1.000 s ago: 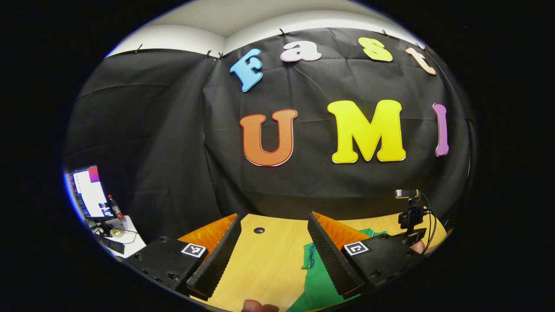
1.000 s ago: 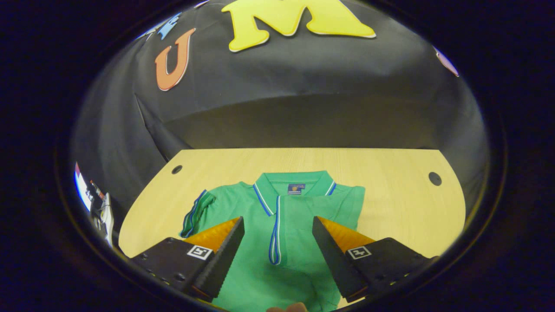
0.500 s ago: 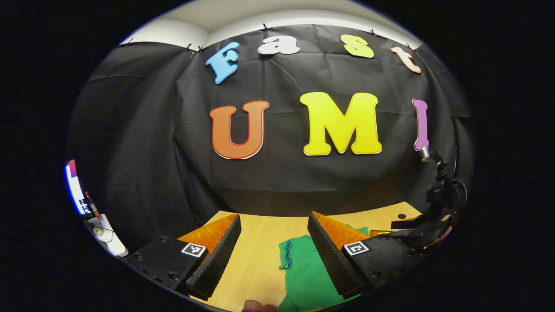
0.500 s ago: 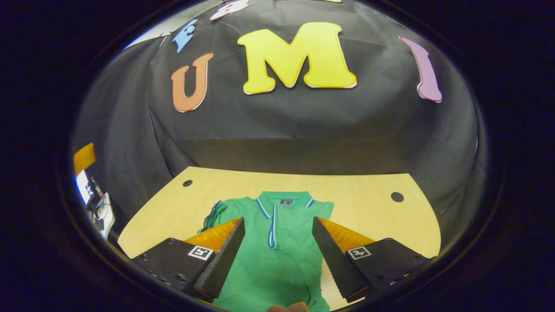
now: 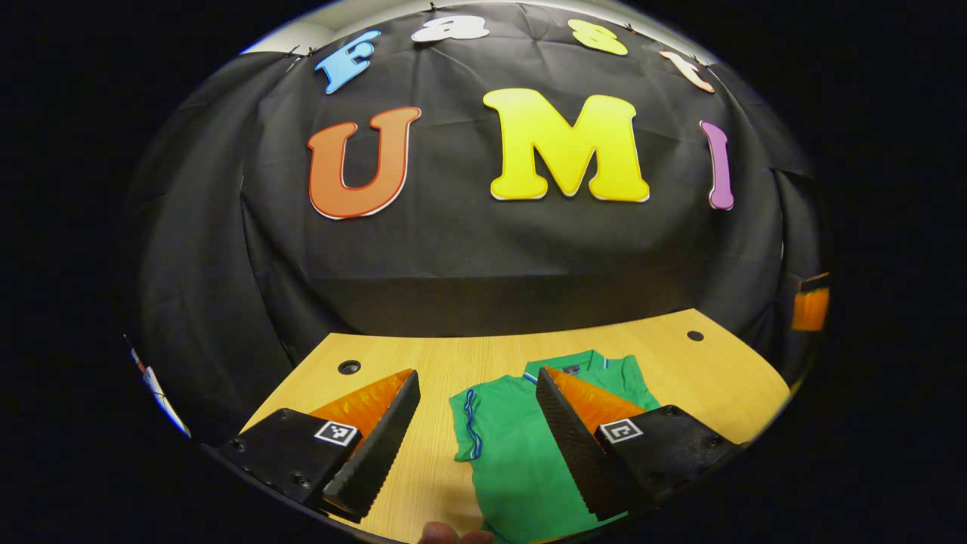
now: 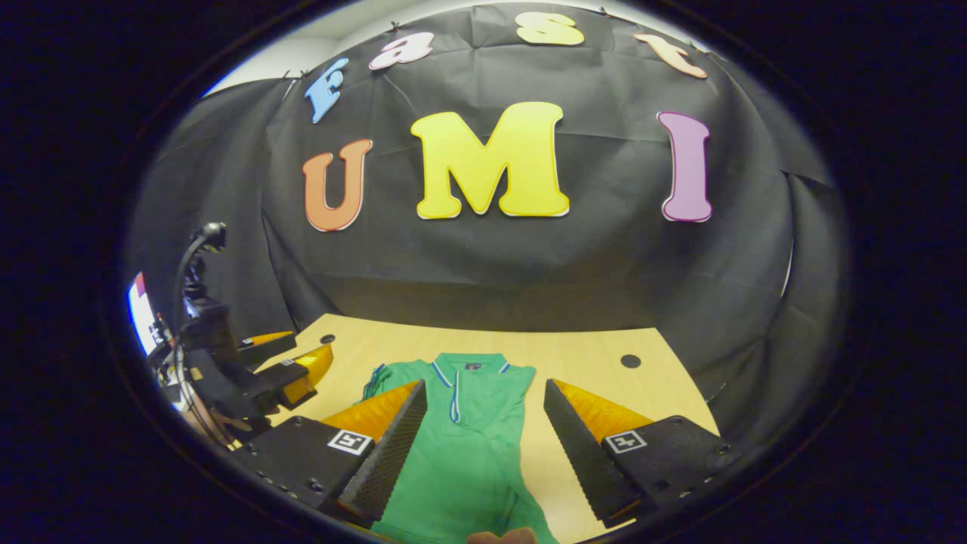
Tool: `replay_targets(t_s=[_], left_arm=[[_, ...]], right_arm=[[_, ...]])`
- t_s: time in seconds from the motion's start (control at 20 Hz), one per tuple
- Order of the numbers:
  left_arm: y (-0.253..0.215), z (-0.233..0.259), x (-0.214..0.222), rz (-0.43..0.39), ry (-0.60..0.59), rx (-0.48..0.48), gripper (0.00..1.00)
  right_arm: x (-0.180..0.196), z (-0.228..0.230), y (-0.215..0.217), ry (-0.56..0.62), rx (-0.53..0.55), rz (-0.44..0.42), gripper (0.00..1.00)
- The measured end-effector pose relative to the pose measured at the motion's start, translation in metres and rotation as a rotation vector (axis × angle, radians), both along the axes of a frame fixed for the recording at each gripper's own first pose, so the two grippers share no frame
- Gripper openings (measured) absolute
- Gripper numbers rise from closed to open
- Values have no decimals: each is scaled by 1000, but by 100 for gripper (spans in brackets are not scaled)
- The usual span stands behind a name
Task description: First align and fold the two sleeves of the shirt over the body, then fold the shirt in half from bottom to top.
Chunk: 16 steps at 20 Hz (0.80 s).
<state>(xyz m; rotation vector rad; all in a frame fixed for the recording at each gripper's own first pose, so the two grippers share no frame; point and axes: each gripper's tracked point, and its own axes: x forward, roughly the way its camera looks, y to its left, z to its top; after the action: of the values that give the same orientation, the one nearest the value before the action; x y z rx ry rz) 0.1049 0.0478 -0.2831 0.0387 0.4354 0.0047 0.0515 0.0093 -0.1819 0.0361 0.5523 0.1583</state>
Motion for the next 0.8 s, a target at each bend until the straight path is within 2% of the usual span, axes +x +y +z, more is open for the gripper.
replay_targets(t_s=[0.05,0.3,0.4,0.45,0.8], left_arm=[[4,-19,5,9,34,4,100],[29,-93,24,57,152,7,100],[29,-122,29,51,200,-7,100],[29,-132,31,48,218,-11,100],[26,-178,46,8,281,0,100]], right_arm=[[-1,6,-6,-12,-11,-10,96],[-13,18,-29,-22,-41,-62,96],[-16,12,-37,-2,-56,-83,92],[-18,10,-41,5,-65,-93,96],[-24,4,-54,32,-93,-129,96]])
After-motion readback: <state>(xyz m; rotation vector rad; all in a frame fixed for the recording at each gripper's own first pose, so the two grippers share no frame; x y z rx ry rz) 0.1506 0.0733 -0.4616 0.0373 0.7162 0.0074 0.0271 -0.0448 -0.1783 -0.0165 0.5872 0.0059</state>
